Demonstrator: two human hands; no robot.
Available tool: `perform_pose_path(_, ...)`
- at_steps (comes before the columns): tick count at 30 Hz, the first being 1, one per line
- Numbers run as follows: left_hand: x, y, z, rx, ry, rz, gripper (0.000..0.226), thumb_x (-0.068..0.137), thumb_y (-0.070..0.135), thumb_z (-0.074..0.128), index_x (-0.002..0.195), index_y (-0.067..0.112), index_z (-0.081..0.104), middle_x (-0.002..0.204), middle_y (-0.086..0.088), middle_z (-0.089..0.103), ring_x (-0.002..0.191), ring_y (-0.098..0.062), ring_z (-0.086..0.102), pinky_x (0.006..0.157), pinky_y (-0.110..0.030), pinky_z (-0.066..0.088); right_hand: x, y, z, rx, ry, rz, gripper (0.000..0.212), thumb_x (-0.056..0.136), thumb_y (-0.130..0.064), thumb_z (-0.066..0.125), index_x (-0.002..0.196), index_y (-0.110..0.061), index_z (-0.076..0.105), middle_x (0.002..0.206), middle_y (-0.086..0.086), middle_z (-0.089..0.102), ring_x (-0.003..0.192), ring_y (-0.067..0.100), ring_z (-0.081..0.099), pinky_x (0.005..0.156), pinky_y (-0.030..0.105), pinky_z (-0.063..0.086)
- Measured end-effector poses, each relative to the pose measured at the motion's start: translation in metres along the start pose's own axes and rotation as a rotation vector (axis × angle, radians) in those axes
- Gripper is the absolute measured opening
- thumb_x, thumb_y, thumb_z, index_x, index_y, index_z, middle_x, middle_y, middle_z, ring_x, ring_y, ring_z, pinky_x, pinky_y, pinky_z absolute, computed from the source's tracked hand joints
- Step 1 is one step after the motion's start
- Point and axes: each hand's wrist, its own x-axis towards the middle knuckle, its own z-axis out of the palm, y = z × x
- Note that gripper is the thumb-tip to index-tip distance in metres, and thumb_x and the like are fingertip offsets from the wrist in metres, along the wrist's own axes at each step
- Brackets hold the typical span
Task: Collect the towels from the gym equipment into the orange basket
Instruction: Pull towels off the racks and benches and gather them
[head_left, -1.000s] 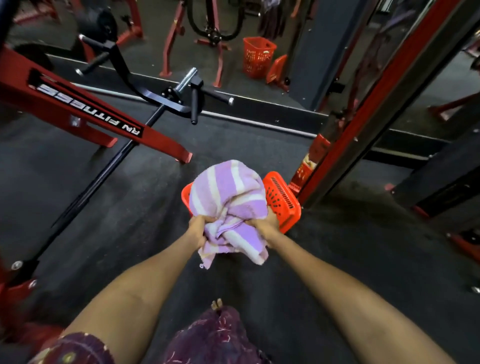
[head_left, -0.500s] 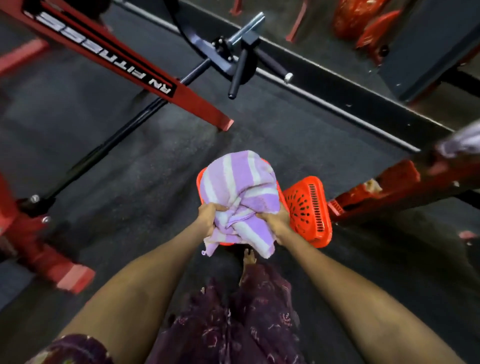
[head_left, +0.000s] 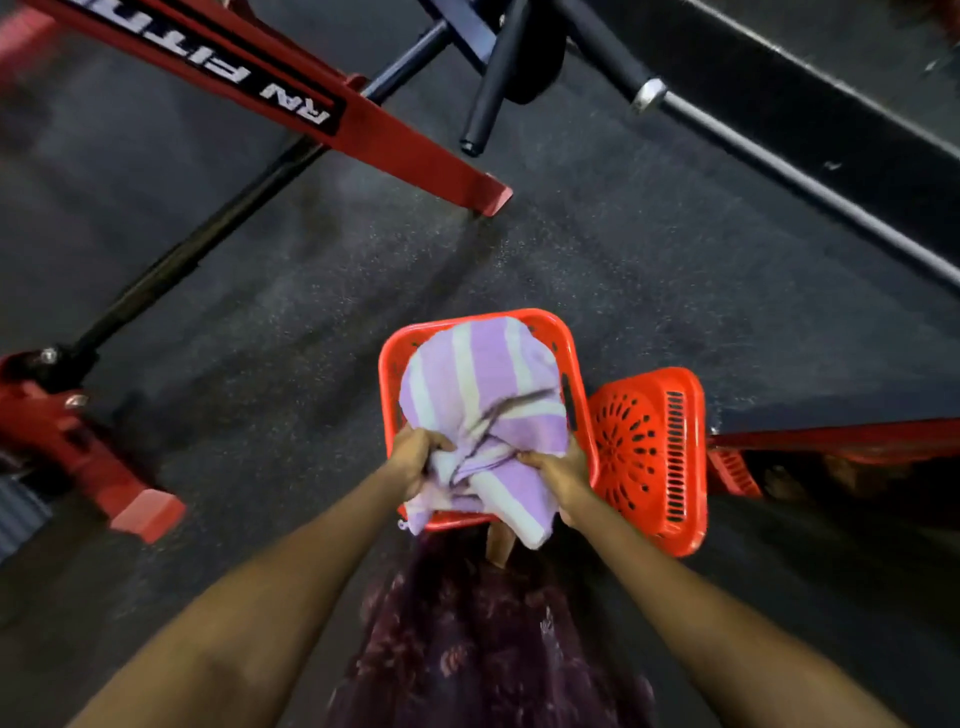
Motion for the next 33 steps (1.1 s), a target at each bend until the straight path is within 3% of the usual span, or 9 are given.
perform_pose_path(5,0.060,-0.015,0.015,0.039,0.055,0.081,0.088,0.032,0.005,0.066,0.119,0.003,0.057,0.119,-0.016,0.064,0.103,-0.031,0.062,0.093,-0.047,0.052,0.075,0.043,0.012,-0.145,-0.090,-0.065,0.113,0.035,-0.047,0.079,0.137,-0.013,0.042,0.135,0.010,0.053,0.124,0.026,0.053,0.102,0.046,0.045)
perform_pose_path(9,0.093,-0.029,0.018,0.473,0.112,0.256,0.107,0.052,0.007,0.074,0.145,-0.001,0.022,0.144,-0.016,0.036,0.129,-0.025,0.041,0.096,-0.024,0.037,0.089,0.037,0.018,-0.627,-0.217,-0.146,0.110,0.070,-0.022,0.078,0.152,-0.009,0.005,0.158,0.016,0.005,0.145,0.028,0.019,0.114,0.033,0.025)
perform_pose_path(12,0.121,-0.046,0.015,0.976,0.108,0.453,0.115,0.070,0.015,0.080,0.149,0.016,-0.003,0.157,-0.021,-0.009,0.146,-0.034,0.006,0.112,-0.040,0.025,0.110,0.045,0.025,-0.867,-0.163,-0.390,0.108,0.074,-0.049,0.067,0.152,-0.017,-0.002,0.158,0.019,-0.007,0.147,0.033,0.004,0.118,0.041,0.013)
perform_pose_path(15,0.131,-0.043,0.024,1.255,0.003,0.535,0.107,0.076,0.029,0.072,0.144,0.036,-0.010,0.157,-0.008,-0.022,0.147,-0.028,-0.009,0.112,-0.060,0.017,0.128,0.034,0.042,-0.882,-0.152,-0.523,0.106,0.067,-0.072,0.045,0.150,-0.024,0.000,0.158,0.018,-0.006,0.148,0.033,0.000,0.118,0.046,0.010)
perform_pose_path(17,0.144,-0.037,0.033,1.319,-0.043,0.529,0.108,0.076,0.035,0.070,0.143,0.038,-0.014,0.155,-0.003,-0.028,0.146,-0.025,-0.018,0.111,-0.065,0.010,0.146,0.024,0.057,-0.925,-0.104,-0.622,0.098,0.073,-0.066,0.049,0.151,-0.026,0.007,0.159,0.018,-0.006,0.147,0.036,-0.002,0.117,0.049,0.010)
perform_pose_path(21,0.174,-0.035,0.043,1.366,-0.069,0.421,0.112,0.076,0.044,0.069,0.146,0.035,-0.018,0.154,0.000,-0.032,0.144,-0.025,-0.024,0.107,-0.071,0.012,0.178,0.023,0.079,-1.098,-0.288,-0.506,0.097,0.081,-0.043,0.065,0.149,-0.038,-0.003,0.157,0.009,-0.023,0.145,0.037,-0.017,0.117,0.053,0.005)
perform_pose_path(24,0.194,-0.049,0.048,1.425,-0.173,0.296,0.118,0.073,0.043,0.073,0.146,0.036,-0.020,0.153,0.002,-0.034,0.143,-0.027,-0.026,0.105,-0.072,0.019,0.189,0.053,0.085,-1.067,-0.384,-0.388,0.089,0.087,-0.036,0.062,0.150,-0.037,-0.002,0.156,0.006,-0.026,0.146,0.039,-0.009,0.118,0.046,0.019)
perform_pose_path(27,0.226,-0.076,0.037,1.521,-0.213,0.316,0.128,0.066,0.050,0.076,0.144,0.033,-0.024,0.155,-0.002,-0.031,0.142,-0.031,-0.028,0.110,-0.067,0.017,0.195,0.080,0.095,-1.160,-0.321,-0.378,0.086,0.089,-0.044,0.057,0.148,-0.042,-0.006,0.156,0.000,-0.028,0.145,0.042,0.004,0.111,0.053,0.030)
perform_pose_path(33,0.258,-0.088,0.027,1.737,-0.138,0.302,0.100,0.084,0.050,0.052,0.148,0.024,-0.020,0.157,-0.008,-0.023,0.144,-0.034,-0.020,0.119,-0.050,0.010,0.209,0.087,0.119,-1.197,-0.381,-0.266,0.087,0.089,-0.040,0.058,0.145,-0.049,-0.009,0.153,-0.006,-0.035,0.144,0.044,-0.004,0.106,0.067,0.025)
